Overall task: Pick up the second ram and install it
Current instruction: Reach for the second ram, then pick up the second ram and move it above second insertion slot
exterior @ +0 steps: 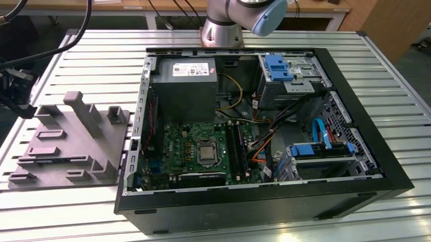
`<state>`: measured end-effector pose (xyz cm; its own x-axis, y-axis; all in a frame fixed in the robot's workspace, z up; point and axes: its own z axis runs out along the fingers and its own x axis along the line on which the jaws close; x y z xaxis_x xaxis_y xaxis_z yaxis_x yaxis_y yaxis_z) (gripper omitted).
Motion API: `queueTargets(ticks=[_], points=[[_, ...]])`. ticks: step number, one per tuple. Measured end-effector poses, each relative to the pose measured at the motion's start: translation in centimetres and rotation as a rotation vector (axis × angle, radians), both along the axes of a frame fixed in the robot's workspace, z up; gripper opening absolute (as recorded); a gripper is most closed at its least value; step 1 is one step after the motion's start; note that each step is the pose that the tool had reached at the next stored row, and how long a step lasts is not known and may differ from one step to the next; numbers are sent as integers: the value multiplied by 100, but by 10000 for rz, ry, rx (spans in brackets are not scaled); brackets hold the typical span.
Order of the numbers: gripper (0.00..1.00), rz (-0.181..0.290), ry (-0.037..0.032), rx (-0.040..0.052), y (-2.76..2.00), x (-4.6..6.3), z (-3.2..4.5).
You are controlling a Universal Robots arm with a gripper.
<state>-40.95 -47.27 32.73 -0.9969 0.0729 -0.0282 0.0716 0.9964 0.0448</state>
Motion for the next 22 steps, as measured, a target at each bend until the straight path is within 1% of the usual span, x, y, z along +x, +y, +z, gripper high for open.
queueTargets(ticks=[5, 8, 15, 22], points=[[10, 6, 7, -1, -99, -12, -48], [10, 6, 14, -1, -142, -12, -75], [10, 6, 19, 1, -168, -14, -123], [10, 6, 20, -1, -169, -14, -135]])
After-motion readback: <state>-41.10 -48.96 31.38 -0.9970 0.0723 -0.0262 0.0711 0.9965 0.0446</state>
